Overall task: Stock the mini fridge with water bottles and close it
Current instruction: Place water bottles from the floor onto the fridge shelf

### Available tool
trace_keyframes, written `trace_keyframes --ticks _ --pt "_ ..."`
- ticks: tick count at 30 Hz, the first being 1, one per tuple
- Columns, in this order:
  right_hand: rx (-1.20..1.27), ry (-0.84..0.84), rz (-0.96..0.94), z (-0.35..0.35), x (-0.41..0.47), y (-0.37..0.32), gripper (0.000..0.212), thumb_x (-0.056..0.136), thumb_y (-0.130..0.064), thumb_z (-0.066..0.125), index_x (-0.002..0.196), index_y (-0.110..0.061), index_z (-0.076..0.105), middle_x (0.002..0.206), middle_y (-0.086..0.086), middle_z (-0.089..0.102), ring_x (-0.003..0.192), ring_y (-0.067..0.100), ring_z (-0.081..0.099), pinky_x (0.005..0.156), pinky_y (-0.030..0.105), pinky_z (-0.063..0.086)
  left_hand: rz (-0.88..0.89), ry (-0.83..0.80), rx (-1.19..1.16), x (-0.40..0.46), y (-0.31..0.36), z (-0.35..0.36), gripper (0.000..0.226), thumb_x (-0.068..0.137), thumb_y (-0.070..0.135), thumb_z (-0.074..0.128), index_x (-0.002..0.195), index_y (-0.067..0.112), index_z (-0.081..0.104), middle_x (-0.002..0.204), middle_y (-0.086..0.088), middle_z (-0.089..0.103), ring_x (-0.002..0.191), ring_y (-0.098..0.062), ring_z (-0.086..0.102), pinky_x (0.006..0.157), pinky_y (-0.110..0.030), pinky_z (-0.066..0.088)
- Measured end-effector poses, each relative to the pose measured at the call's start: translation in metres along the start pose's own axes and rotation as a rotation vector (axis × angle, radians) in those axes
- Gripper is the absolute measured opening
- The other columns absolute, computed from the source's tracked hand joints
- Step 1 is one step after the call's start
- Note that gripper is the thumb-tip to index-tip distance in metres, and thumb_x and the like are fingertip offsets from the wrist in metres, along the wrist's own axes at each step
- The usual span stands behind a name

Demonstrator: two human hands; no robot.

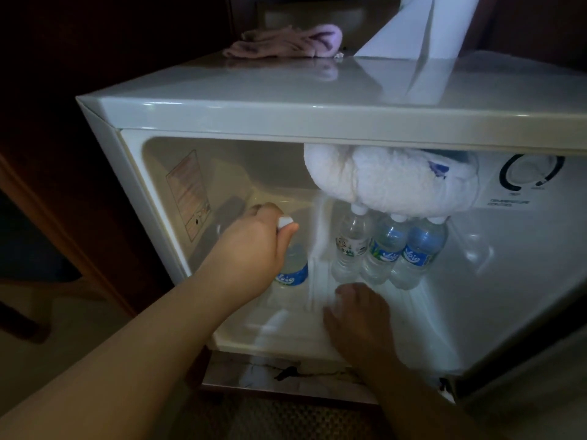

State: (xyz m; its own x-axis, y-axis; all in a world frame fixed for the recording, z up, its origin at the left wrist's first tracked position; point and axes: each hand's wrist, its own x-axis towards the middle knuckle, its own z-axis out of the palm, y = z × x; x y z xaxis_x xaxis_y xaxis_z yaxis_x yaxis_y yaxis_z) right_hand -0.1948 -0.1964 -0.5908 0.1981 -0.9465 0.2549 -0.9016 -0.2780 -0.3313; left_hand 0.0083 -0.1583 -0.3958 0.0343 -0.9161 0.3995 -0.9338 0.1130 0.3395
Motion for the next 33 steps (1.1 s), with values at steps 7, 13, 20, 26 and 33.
trace_keyframes --ticks 7,13,20,26,33 --pt "-0.126 -0.198 -0.043 0.012 -0.017 0.01 0.058 0.098 -0.058 0.03 0.152 -0.039 0.042 0.165 0.009 0.034 0.153 0.033 0.03 0.116 0.072 0.02 -0.052 -0.032 -0.039 0.038 0.002 0.041 0.035 0.105 0.032 0.051 0.118 0.001 0.061 0.102 -0.017 0.061 0.092 -0.036 0.06 0.071 -0.032 0.034" --pt "-0.134 -0.218 -0.048 0.01 -0.017 0.009 0.061 0.099 -0.059 0.023 0.155 -0.04 0.035 0.169 0.008 0.024 0.156 0.033 0.02 0.117 0.071 0.014 -0.139 -0.131 -0.117 0.068 0.004 0.065 0.037 0.107 0.034 0.048 0.129 0.005 0.057 0.11 -0.014 0.054 0.102 -0.035 0.058 0.078 -0.033 0.04" --pt "-0.122 -0.268 -0.042 0.01 -0.015 0.008 0.062 0.1 -0.058 0.023 0.159 -0.039 0.03 0.171 0.009 0.018 0.157 0.034 0.015 0.117 0.072 0.008 -0.218 -0.186 -0.167 0.091 0.006 0.079 0.034 0.105 0.034 0.048 0.113 0.003 0.061 0.099 -0.014 0.052 0.094 -0.037 0.062 0.072 -0.033 0.04" --pt "-0.129 -0.309 -0.033 0.007 -0.014 0.008 0.063 0.099 -0.058 0.022 0.16 -0.039 0.026 0.172 0.008 0.013 0.158 0.033 0.01 0.118 0.072 0.004 -0.252 -0.246 -0.157 0.093 0.018 0.078 0.035 0.108 0.035 0.045 0.108 0.005 0.062 0.103 -0.021 0.062 0.097 -0.037 0.064 0.066 -0.031 0.037" --pt "-0.13 -0.322 -0.011 0.008 -0.013 0.007 0.06 0.095 -0.057 0.036 0.15 -0.036 0.048 0.163 0.012 0.038 0.15 0.036 0.035 0.112 0.075 0.021 -0.325 -0.244 -0.219 0.094 0.018 0.08 0.046 0.106 0.041 0.047 0.112 -0.002 0.062 0.109 -0.031 0.064 0.095 -0.041 0.066 0.066 -0.032 0.039"
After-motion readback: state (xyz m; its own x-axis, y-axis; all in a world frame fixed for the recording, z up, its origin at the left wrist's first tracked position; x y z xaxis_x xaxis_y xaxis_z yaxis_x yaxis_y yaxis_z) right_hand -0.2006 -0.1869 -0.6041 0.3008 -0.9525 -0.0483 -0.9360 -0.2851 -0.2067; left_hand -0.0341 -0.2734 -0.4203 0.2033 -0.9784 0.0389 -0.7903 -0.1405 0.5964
